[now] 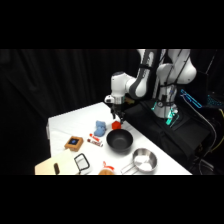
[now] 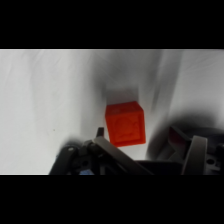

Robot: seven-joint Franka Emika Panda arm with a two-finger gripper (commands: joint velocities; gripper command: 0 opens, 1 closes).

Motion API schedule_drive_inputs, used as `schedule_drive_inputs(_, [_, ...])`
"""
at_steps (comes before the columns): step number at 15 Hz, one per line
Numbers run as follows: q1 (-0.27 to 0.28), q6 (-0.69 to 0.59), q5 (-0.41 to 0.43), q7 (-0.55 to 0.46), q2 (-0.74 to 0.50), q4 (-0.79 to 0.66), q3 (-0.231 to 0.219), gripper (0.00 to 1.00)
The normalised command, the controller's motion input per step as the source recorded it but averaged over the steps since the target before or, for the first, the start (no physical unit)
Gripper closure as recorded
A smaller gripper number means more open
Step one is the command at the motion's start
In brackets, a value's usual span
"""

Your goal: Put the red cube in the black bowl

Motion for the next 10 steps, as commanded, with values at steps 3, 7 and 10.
schedule_drive_inputs(3, [-0.196,0.30,0.000,-0.11,0.23,0.05,0.157,0.00])
schedule_drive_inputs(7, [-0.184,0.28,-0.126,-0.01,0.21,0.07,0.129,0.00])
schedule_drive_inputs(10, [-0.174,0.25,-0.174,0.04,0.17,0.05,0.131,0.00])
